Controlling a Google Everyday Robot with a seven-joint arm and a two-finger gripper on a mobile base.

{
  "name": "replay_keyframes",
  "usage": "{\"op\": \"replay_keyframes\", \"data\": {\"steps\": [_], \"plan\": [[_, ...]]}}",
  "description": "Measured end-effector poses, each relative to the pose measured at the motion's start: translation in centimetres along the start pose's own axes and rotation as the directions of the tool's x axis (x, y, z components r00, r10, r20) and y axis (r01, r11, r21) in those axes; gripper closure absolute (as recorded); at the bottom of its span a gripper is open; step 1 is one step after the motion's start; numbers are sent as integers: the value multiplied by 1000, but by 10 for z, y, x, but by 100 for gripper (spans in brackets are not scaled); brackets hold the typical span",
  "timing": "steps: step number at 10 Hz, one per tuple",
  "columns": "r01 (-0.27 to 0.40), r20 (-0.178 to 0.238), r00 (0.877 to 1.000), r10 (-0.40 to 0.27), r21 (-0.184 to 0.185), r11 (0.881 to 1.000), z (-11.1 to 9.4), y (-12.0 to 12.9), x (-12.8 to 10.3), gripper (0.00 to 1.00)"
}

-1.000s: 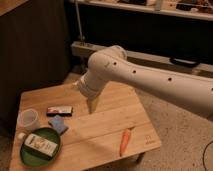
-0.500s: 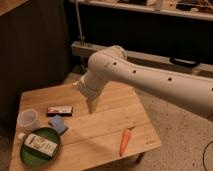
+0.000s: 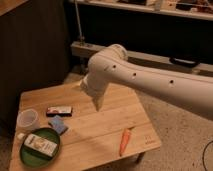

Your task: Place the pepper in the ceramic cup

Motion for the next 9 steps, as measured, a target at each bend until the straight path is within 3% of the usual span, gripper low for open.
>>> {"op": "replay_keyframes", "data": {"steps": [4,7,9], "plan": [[16,-43,999,-18,-39,999,-6,94,27,20],[21,-60,998,-28,-121,992,-5,167,38,20],[15,-64,998,-26,-170,985,5,192,37,20]]}}
